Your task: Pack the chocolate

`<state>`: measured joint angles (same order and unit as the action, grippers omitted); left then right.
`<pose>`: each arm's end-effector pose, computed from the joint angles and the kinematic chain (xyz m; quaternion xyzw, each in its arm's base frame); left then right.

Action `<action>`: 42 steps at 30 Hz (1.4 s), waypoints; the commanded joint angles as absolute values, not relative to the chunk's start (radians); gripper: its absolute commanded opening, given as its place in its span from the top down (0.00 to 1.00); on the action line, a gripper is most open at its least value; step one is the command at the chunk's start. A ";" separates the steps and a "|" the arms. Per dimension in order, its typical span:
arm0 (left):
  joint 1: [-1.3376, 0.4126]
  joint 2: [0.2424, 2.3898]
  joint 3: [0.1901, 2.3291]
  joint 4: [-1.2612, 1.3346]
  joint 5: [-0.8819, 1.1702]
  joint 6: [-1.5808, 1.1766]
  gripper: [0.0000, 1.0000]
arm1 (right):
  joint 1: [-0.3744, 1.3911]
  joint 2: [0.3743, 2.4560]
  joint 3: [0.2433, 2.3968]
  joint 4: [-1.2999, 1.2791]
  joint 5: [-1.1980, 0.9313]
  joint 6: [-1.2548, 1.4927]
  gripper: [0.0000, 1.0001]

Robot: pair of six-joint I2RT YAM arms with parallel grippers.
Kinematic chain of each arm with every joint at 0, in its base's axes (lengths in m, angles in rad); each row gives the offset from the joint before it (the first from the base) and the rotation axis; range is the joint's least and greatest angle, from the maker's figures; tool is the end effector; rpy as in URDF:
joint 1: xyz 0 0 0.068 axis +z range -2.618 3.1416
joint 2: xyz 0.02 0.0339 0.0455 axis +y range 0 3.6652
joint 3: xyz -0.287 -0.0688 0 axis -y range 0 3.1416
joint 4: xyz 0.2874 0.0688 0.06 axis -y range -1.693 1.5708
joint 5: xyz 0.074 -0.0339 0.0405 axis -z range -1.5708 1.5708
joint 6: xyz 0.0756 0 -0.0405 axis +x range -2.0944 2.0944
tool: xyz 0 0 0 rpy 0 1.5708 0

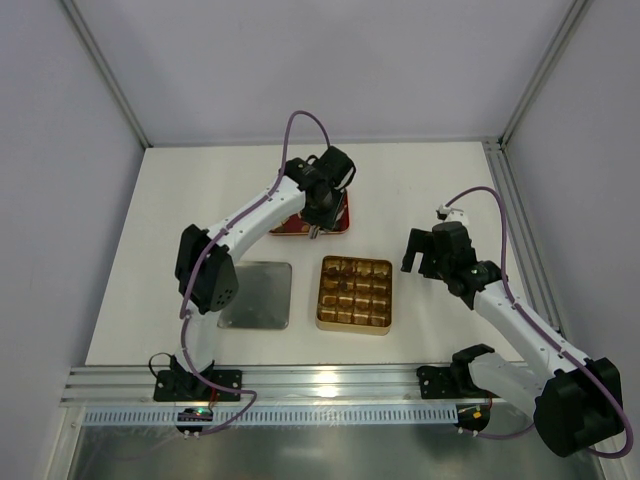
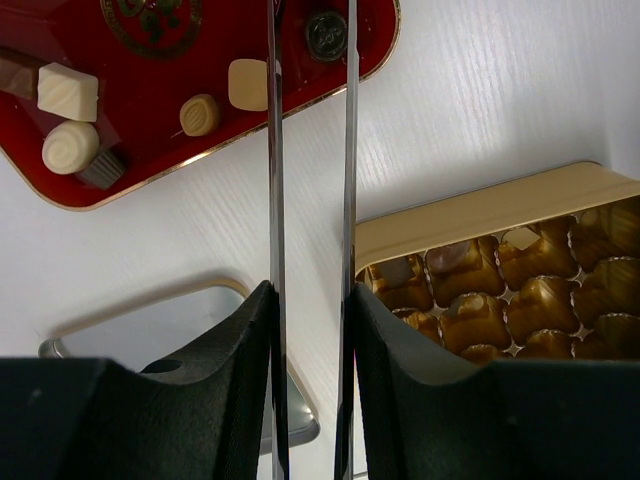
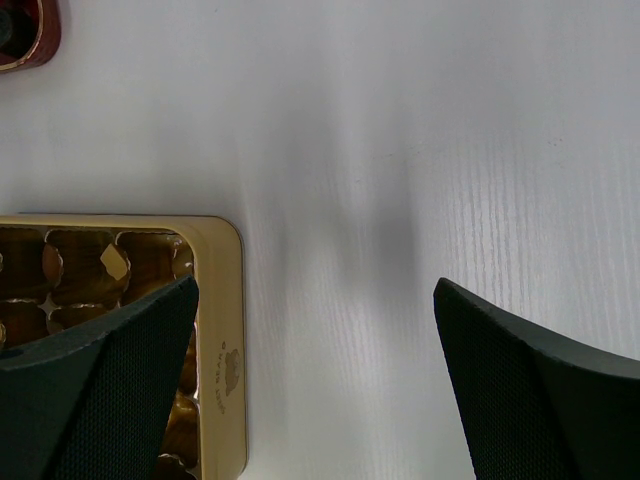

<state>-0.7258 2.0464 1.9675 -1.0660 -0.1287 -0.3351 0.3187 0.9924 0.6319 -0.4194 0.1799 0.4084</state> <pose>0.3836 -0.3274 0.2701 0.1760 0.9595 -0.0525 0.2137 0.2499 0.0682 0.2042 0.0758 0.9166 0.0590 0.3881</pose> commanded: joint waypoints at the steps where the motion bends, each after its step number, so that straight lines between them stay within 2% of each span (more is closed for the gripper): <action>1: -0.721 2.042 1.985 -1.040 -0.114 -0.330 0.65 | 0.318 0.980 0.644 -0.403 0.199 0.396 0.00; 13: -0.712 2.034 2.014 -1.051 -0.130 -0.325 0.71 | 0.316 0.983 0.649 -0.403 0.195 0.397 0.00; 42: -0.698 1.953 2.042 -1.091 -0.120 -0.337 0.74 | 0.318 0.989 0.652 -0.396 0.192 0.403 0.00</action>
